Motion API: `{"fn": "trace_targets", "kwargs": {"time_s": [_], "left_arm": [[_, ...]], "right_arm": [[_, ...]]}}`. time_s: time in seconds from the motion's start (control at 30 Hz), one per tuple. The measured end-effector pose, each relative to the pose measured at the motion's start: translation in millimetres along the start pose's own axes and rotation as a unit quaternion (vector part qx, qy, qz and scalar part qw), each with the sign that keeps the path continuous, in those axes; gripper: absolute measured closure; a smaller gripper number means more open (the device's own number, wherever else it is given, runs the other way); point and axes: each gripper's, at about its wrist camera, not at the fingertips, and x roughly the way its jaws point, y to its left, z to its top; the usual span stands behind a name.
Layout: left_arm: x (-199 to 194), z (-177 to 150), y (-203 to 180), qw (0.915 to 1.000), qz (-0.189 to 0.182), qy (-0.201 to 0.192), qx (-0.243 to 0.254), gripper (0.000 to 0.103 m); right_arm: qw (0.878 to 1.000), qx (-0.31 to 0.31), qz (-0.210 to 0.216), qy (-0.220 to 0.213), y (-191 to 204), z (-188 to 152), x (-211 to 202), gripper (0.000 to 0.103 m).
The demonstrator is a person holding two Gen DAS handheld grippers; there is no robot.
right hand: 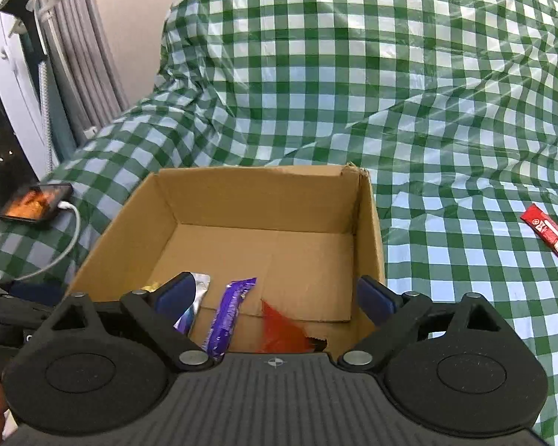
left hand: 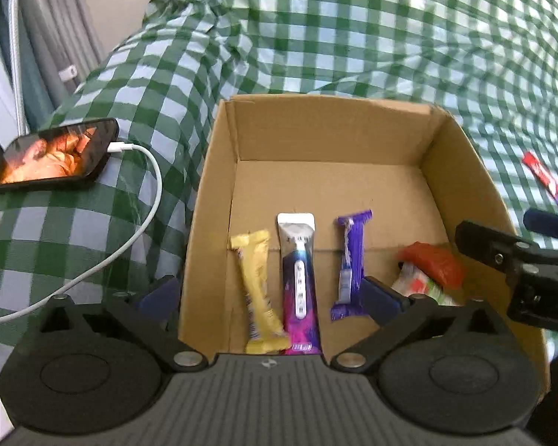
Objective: Organize snacks
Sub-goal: 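Open both tools to drop the yellow bar and red packet into the box, then move both open tools from the box toward the blue and red sticks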
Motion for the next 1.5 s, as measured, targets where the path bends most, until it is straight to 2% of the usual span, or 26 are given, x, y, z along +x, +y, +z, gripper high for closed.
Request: {"fn": "trace_targets", "kwargs": {"time_s": [0.17,0.3,0.4,0.5,0.57,0.73,0.83,0.9,1.0,1.13,1.27,1.33,1.4,1.5], "left_arm": [[-18,-26,-5,0.9996,-0.018,0.014,0.017,0.000],[-31,-44,-7,0.9992,-0.023,0.032,0.006,0.000],[-46,-50,-6,0.9994,-0.021,0.027,-0.002,0.000],[-62,-52,-2,0.9993,-0.030,0.018,-0.015,0.000],[-73,-53,0,0.9995,-0.023,0.011,-0.019,0.000],[-103,-63,-4,0.9998,0.000,-0.022,-0.002,0.000],[-120,-69,-4,0.9996,-0.018,-0.021,-0.003,0.000],[-129,-73,-6,0.9995,-0.014,-0.028,-0.005,0.000],[-147,-80,-13,0.9987,-0.001,-0.049,0.011,0.000],[-166,-88,-20,0.9983,-0.014,-0.054,0.014,0.000],[-182,-95,-28,0.9974,0.000,-0.071,0.016,0.000],[-191,-99,-30,0.9971,-0.009,-0.074,0.016,0.000],[-199,-102,-32,0.9966,-0.036,-0.073,0.010,0.000],[-210,-106,-39,0.9957,-0.037,-0.085,0.011,0.000]], "right_arm": [[1.000,-0.005,-0.002,0.011,4,-18,-23,0.003],[1.000,-0.002,0.008,0.024,7,-33,-46,0.001],[0.999,0.002,0.007,0.040,12,-41,-60,0.001],[1.000,0.003,-0.001,0.029,15,-44,-78,0.001],[0.999,0.022,0.011,0.025,12,-43,-89,0.001],[1.000,0.018,-0.002,-0.020,12,-47,-120,0.001],[0.999,0.022,0.015,-0.025,10,-50,-137,0.001],[0.999,0.036,0.029,-0.028,8,-54,-149,0.001],[0.998,0.031,0.009,-0.052,11,-60,-165,0.001],[0.996,0.049,0.027,-0.065,10,-66,-184,0.001],[0.995,0.047,0.022,-0.088,9,-74,-205,0.001],[0.994,0.049,0.023,-0.098,6,-78,-215,0.001],[0.993,0.052,0.023,-0.104,2,-83,-224,0.001],[0.991,0.068,0.022,-0.115,-5,-89,-235,0.001]]}}
